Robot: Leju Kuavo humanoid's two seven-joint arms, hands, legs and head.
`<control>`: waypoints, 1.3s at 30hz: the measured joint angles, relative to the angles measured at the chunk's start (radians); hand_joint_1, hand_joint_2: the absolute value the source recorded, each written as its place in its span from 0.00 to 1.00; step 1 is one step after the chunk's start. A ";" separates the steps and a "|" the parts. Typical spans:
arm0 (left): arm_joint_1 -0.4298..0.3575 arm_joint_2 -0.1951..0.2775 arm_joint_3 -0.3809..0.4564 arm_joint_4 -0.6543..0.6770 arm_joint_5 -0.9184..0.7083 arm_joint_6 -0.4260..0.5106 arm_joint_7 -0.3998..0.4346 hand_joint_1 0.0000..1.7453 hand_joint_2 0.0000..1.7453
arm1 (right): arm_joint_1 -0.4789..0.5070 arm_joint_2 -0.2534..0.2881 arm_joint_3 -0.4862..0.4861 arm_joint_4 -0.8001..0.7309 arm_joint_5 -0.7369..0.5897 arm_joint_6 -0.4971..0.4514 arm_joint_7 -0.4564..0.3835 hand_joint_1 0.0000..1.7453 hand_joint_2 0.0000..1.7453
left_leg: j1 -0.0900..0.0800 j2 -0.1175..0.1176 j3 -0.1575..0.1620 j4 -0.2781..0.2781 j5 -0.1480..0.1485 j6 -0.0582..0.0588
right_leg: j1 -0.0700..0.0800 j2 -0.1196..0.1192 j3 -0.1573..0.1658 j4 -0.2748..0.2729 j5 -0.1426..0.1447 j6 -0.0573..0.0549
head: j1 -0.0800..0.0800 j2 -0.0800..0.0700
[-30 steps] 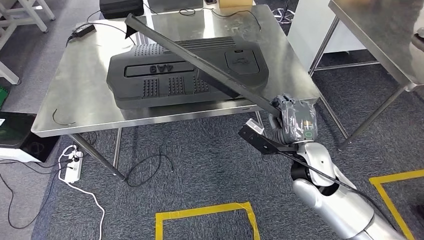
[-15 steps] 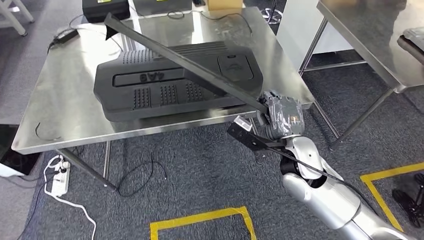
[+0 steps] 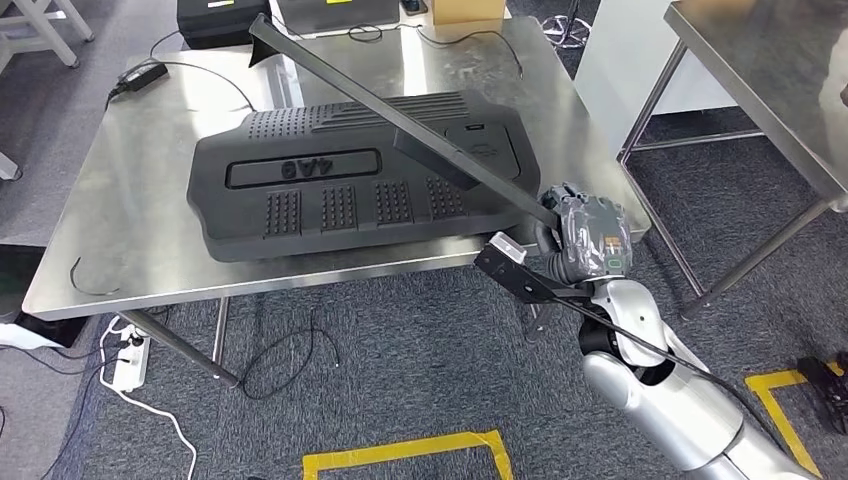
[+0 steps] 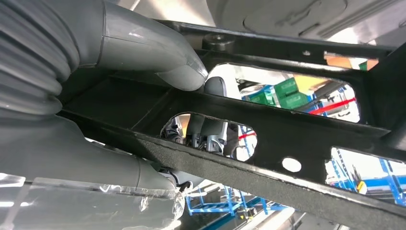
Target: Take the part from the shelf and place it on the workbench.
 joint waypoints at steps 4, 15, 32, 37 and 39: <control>-0.002 0.000 0.000 0.000 -0.003 -0.001 -0.001 0.00 1.00 | -0.002 0.000 0.000 0.000 0.000 0.000 0.000 1.00 1.00 | 0.001 0.000 -0.148 0.240 -0.064 -0.007 | 0.002 -0.001 0.037 -0.004 -0.029 -0.014 | -0.018 0.000; 0.002 0.004 0.000 0.000 -0.011 -0.003 0.000 0.00 1.00 | -0.002 0.000 0.000 -0.001 -0.002 0.000 0.004 1.00 1.00 | -0.014 0.001 -0.076 -0.044 0.119 0.046 | 0.003 0.004 0.113 0.017 -0.084 0.021 | -0.034 0.000; -0.024 0.004 -0.001 0.000 -0.033 -0.016 0.003 0.00 1.00 | -0.033 -0.001 0.012 -0.086 0.063 0.023 0.004 1.00 1.00 | -0.003 -0.007 -0.026 0.100 -0.011 -0.004 | -0.004 -0.002 -0.008 -0.005 0.017 -0.009 | 0.004 0.000; -0.025 0.004 -0.001 0.000 -0.040 -0.015 0.004 0.00 1.00 | -0.064 0.026 0.041 -0.089 0.064 0.045 -0.009 1.00 1.00 | -0.003 -0.007 -0.159 0.225 -0.039 -0.006 | 0.005 -0.001 0.028 -0.006 -0.013 -0.020 | -0.017 0.000; -0.026 0.004 -0.001 0.000 -0.045 -0.014 0.004 0.00 1.00 | -0.079 0.031 0.058 -0.089 0.071 0.074 -0.016 1.00 1.00 | -0.009 -0.007 -0.129 0.094 0.059 0.008 | 0.008 0.000 0.043 -0.006 -0.024 -0.019 | -0.022 0.000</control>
